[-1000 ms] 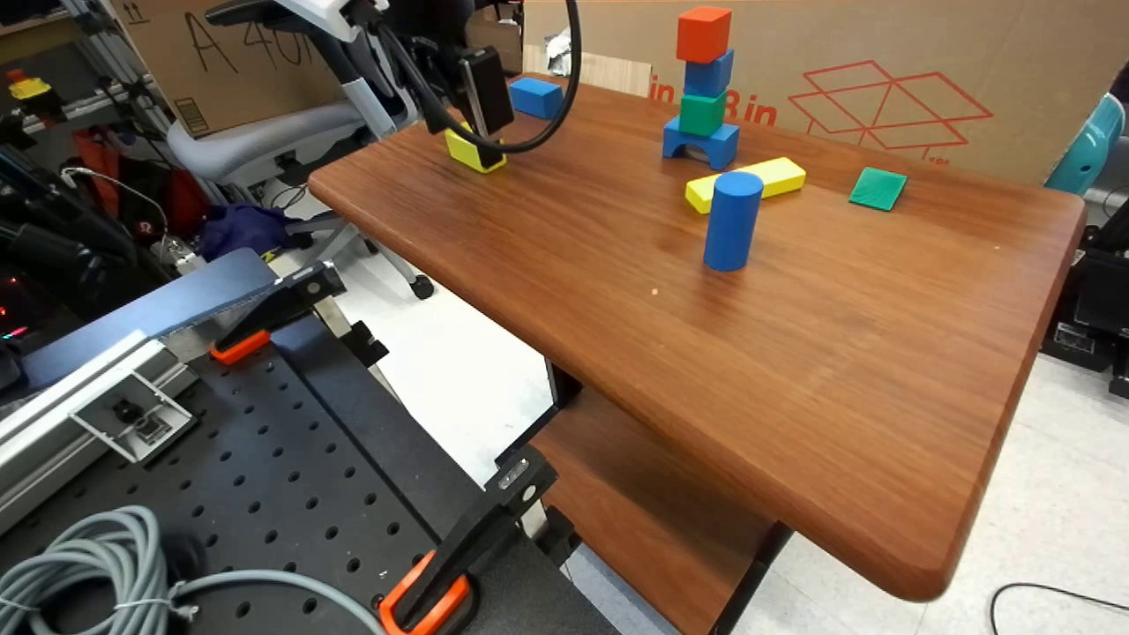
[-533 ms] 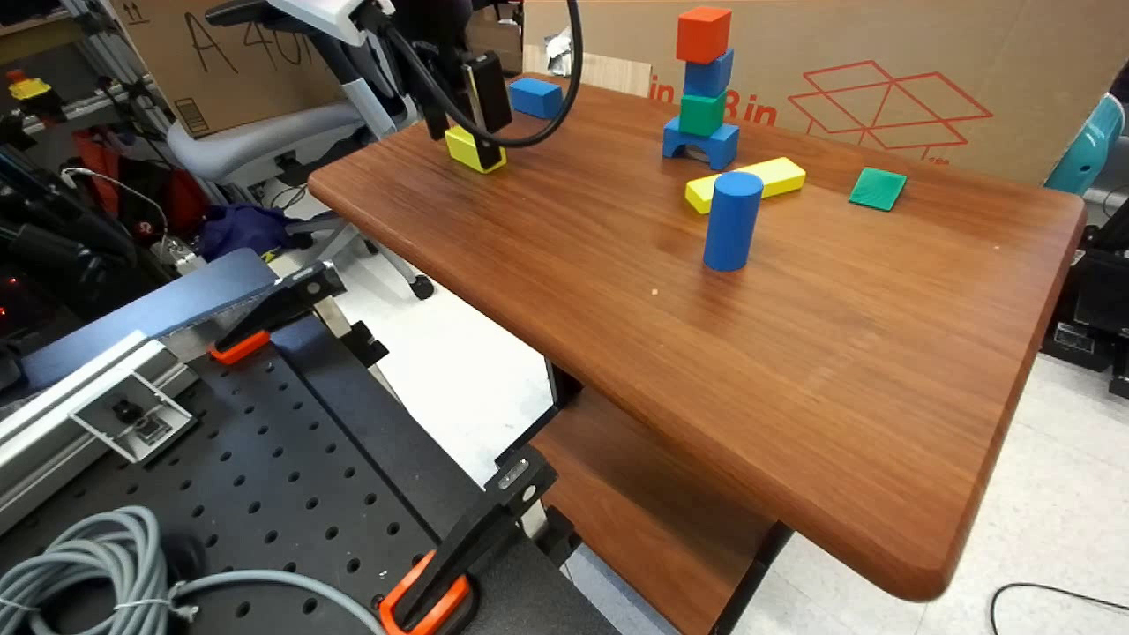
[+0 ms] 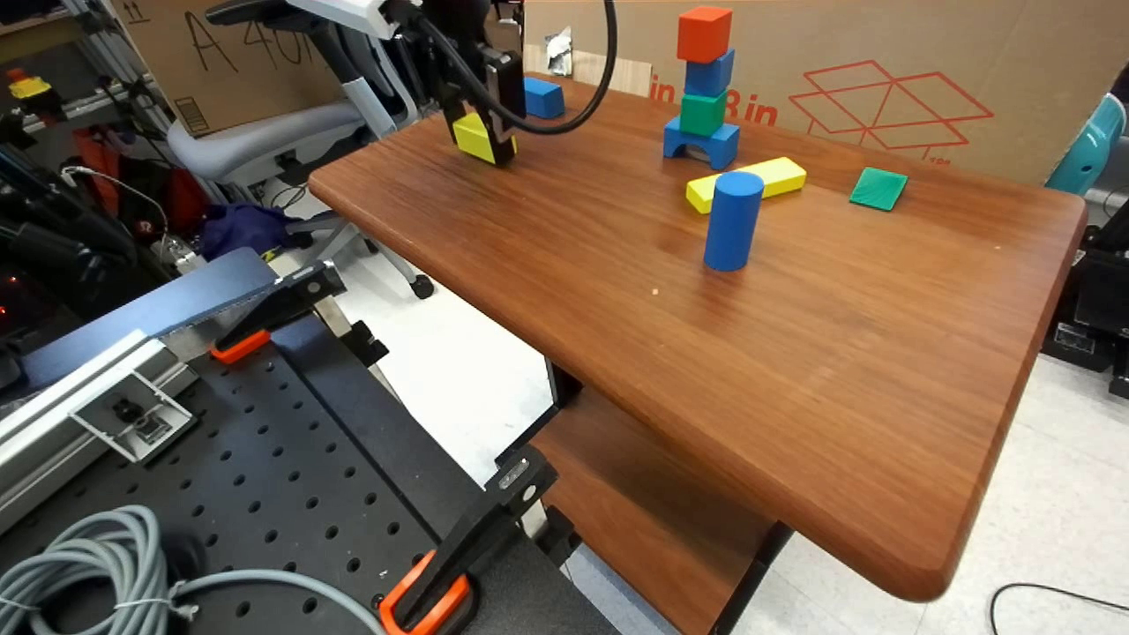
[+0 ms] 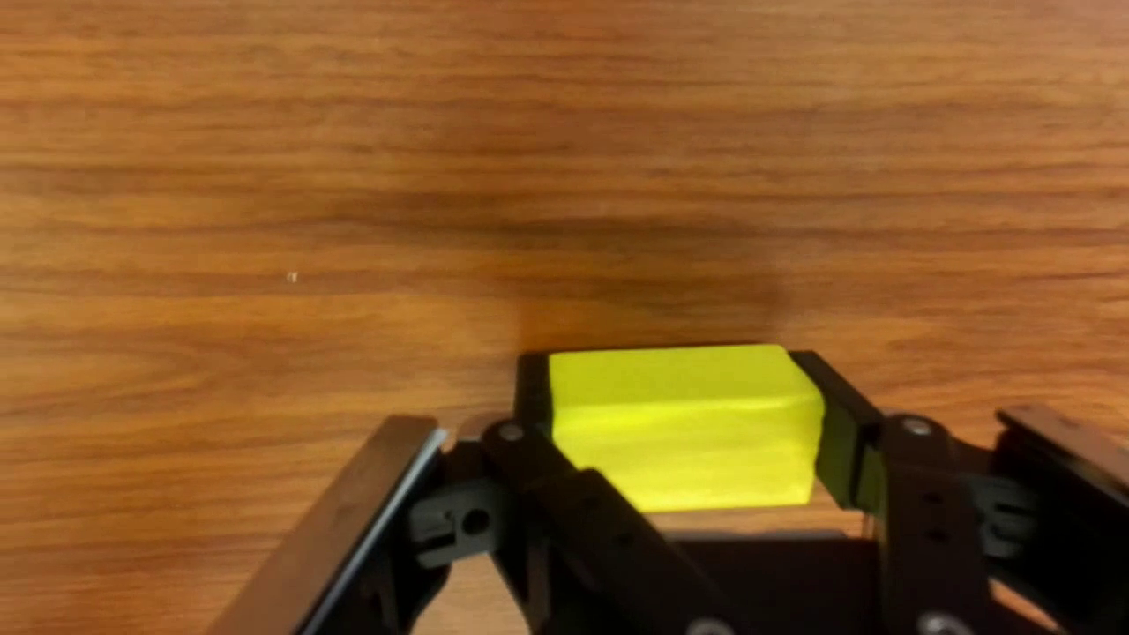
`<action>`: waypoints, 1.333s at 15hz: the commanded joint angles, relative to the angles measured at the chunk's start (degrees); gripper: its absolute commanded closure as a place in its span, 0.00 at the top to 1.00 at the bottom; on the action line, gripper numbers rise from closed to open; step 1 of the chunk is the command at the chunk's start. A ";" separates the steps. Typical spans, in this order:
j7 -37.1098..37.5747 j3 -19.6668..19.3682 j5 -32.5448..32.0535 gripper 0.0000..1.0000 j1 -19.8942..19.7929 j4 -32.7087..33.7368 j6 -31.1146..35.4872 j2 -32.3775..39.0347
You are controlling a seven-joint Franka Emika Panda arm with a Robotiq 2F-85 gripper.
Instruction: Move the yellow rectangular block to the right
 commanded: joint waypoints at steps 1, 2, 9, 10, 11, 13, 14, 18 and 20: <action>-5.68 1.18 0.90 0.42 -3.34 -0.74 -1.09 -2.63; -7.32 1.21 0.83 0.42 -4.30 -1.03 -1.21 -3.23; -21.44 5.96 6.73 0.42 -13.88 -3.49 -1.99 -4.50; -22.56 6.17 7.06 0.42 -14.52 -4.36 -1.95 -4.60; -22.91 5.75 6.57 0.42 -14.61 -5.26 -1.76 -4.57; -23.06 4.60 5.26 0.42 -14.49 -6.94 -1.48 -4.56; -22.13 3.31 4.03 0.42 -13.77 -7.59 -1.46 -4.75; -19.61 -0.79 0.22 0.42 -12.15 -9.36 -1.53 -6.93; -16.90 -3.92 -3.16 0.42 -10.96 -9.83 -1.85 -7.34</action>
